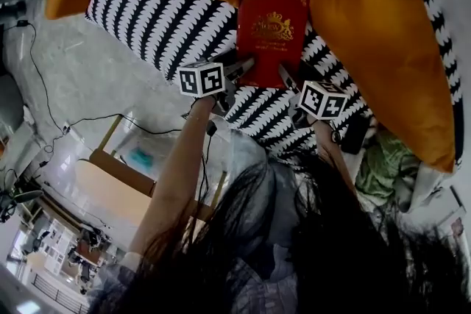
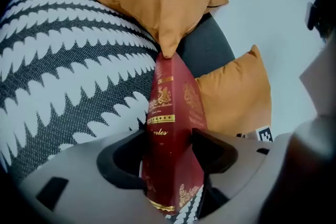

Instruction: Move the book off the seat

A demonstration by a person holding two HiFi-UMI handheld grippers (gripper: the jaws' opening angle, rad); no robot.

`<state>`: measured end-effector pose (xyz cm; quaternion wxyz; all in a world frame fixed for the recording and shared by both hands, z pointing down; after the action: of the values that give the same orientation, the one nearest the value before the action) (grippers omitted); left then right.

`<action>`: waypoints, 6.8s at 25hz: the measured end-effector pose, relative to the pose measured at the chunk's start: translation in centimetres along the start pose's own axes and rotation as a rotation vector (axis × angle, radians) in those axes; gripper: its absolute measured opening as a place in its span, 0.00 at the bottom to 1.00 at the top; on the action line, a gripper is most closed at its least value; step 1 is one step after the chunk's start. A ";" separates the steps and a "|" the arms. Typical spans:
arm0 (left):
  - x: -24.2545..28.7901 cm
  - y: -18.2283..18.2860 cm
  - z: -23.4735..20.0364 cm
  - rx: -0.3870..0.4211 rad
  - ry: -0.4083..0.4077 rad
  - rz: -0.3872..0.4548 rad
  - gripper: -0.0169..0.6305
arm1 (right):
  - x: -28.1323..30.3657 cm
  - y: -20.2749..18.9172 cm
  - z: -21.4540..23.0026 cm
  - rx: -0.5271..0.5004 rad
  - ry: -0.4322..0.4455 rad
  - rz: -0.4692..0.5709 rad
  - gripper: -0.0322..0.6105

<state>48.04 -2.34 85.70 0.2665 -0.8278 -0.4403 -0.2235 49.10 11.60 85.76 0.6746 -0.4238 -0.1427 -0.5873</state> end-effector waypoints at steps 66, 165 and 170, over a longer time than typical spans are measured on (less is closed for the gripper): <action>-20.7 -1.8 18.7 -0.019 -0.075 0.340 0.45 | -20.4 4.8 -17.7 -0.267 0.082 0.034 0.38; -73.3 -43.9 3.3 -0.592 0.350 1.349 0.45 | -18.3 -38.6 -66.9 -1.157 0.734 -0.595 0.37; -75.3 -46.8 2.1 -0.681 0.356 1.417 0.45 | -17.8 -41.8 -69.7 -1.231 0.750 -0.650 0.37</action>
<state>-29.99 -24.94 50.03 0.1441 -0.8981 0.3308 -0.2515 -15.19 -25.92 48.49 0.1164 -0.4317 0.3284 -0.8320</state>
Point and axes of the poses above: the fingertips, and each gripper's own axes: x forward along the fingers, z to its right, y out of its top, the point moved 1 cm from there along -x, backward along the fingers, and after that the axes turned 4 degrees about -x, right-handed, at the moved point
